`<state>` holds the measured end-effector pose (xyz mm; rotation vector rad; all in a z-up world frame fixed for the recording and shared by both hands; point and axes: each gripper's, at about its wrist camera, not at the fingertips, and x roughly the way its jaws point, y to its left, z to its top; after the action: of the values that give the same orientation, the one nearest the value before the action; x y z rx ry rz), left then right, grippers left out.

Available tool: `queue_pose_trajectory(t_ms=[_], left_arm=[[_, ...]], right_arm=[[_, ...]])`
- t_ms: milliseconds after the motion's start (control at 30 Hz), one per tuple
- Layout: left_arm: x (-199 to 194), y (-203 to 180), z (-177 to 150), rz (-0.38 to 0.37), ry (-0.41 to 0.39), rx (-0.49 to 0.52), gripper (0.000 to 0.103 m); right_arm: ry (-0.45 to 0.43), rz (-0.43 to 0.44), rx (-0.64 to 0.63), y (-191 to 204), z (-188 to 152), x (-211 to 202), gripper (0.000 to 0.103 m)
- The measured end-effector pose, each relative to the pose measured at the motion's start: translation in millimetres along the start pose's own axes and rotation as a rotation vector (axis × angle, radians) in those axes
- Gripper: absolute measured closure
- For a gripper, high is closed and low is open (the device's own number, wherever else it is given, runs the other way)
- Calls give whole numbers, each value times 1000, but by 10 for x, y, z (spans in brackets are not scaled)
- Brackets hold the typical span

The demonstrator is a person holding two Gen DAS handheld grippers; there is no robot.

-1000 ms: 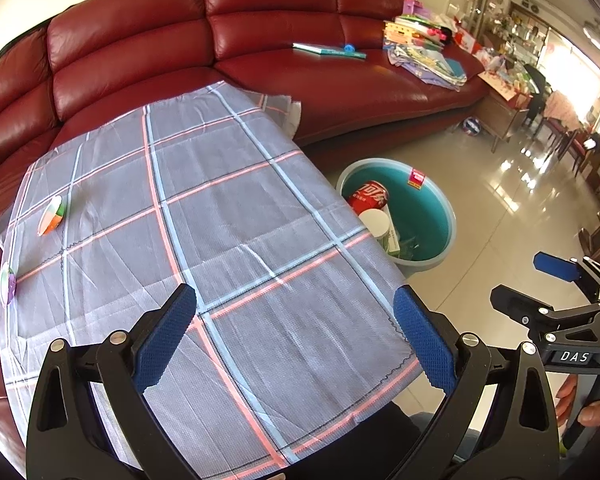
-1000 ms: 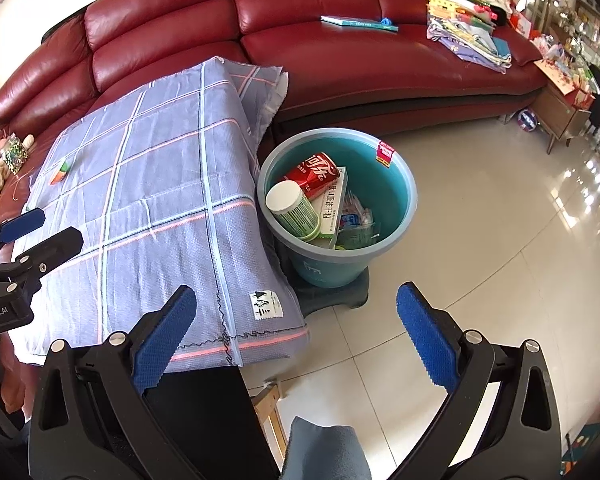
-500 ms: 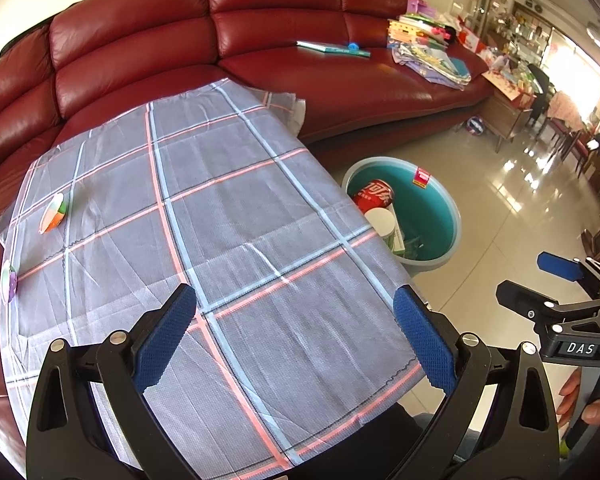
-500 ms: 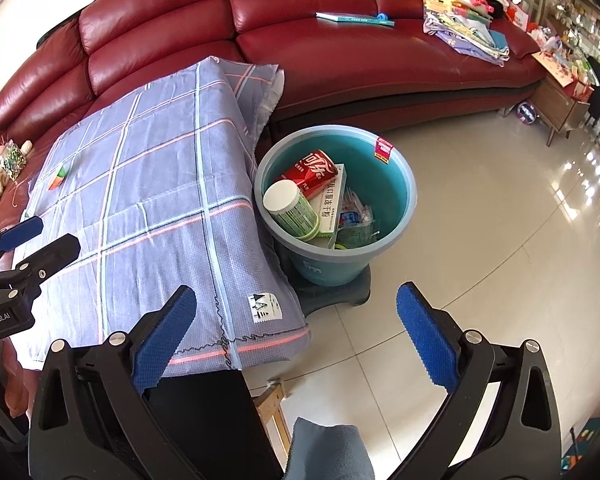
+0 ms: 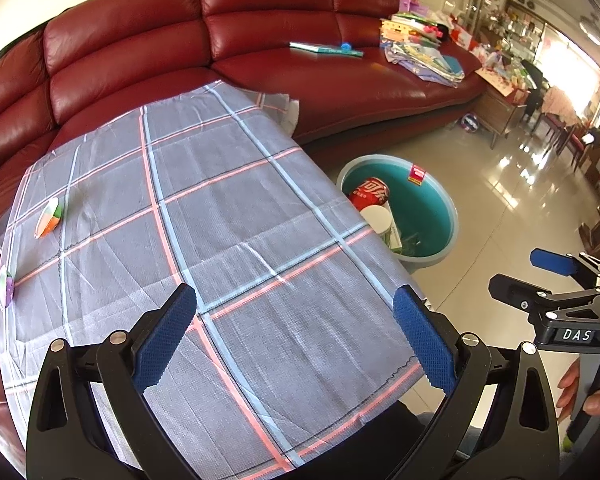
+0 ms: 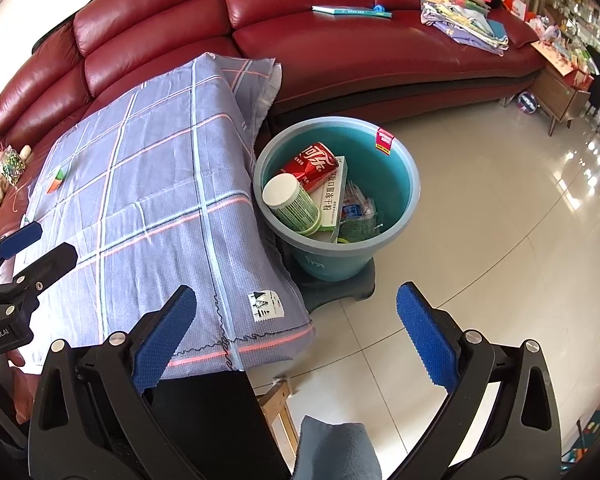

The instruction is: Collect trash

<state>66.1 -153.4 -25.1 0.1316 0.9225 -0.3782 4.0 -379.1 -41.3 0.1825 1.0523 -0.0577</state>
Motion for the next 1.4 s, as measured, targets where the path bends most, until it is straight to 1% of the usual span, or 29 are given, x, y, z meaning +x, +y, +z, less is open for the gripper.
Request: queue_pose_trajectory(t_ms=[200, 1400], left_arm=[[25, -24, -15, -6, 12, 6, 4], [-11, 55, -17, 23, 0, -26, 4]], right_arm=[[0, 0, -1, -1, 8, 8, 7], [3, -4, -12, 18, 10, 39, 7]])
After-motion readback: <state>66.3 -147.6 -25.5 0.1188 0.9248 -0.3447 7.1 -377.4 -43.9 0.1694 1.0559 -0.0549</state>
